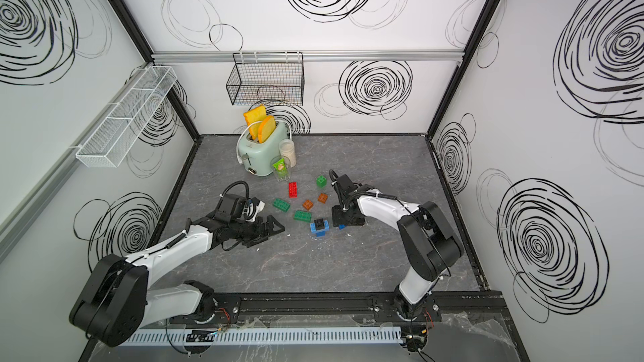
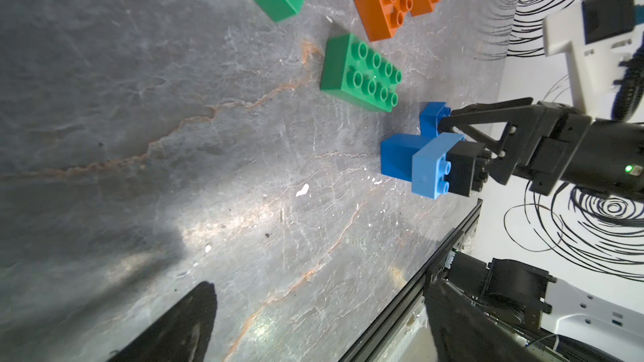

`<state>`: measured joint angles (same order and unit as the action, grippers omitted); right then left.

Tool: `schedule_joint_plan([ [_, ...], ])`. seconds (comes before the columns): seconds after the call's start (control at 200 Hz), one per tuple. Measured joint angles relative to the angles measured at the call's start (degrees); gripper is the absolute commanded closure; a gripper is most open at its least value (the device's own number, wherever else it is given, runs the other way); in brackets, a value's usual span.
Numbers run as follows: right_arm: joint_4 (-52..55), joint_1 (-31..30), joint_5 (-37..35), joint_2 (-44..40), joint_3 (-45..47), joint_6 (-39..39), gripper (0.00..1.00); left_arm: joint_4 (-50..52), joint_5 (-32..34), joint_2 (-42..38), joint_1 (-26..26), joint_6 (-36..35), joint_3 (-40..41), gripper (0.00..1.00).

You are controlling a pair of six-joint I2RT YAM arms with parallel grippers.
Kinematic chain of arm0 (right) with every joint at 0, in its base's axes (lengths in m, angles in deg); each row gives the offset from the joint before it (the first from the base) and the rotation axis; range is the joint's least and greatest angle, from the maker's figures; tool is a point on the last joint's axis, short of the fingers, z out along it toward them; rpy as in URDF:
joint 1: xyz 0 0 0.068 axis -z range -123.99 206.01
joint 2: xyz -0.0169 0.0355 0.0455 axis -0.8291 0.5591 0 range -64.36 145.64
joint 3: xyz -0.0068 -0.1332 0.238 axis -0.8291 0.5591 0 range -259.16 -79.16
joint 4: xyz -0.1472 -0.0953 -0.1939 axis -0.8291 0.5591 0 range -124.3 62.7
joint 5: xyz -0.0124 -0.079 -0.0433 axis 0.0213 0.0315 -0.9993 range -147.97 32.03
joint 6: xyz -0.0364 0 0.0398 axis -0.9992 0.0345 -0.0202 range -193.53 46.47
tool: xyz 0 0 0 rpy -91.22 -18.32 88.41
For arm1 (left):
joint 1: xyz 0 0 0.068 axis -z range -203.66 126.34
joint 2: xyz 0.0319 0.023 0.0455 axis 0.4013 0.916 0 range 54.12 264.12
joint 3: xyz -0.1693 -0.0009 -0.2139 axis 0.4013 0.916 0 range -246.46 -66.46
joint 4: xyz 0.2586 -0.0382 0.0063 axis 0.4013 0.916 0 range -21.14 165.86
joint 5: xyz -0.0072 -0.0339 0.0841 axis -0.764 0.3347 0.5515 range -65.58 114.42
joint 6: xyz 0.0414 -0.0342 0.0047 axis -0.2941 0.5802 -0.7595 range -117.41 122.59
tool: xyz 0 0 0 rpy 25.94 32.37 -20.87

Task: Assemble the letter f with lego
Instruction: Pick up the lego brick from the center of the board.

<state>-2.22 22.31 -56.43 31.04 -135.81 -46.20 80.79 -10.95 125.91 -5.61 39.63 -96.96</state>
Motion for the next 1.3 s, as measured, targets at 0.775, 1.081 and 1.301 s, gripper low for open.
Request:
schedule_joint_plan([
  [0.775,-0.11,-0.63,-1.16,1.75,-0.59,-1.33,0.65,-0.37,-0.61,2.23,-0.17,0.00,-0.04,0.02],
  [1.081,7.08,-0.66,-2.62,-1.09,-10.21,-1.22,0.65,-10.91,-3.13,7.21,7.78,4.44,-1.81,0.15],
  [1.301,12.76,-2.62,-1.44,-3.43,-17.90,-1.14,0.64,-20.57,-3.65,13.90,12.15,9.14,-3.96,0.30],
])
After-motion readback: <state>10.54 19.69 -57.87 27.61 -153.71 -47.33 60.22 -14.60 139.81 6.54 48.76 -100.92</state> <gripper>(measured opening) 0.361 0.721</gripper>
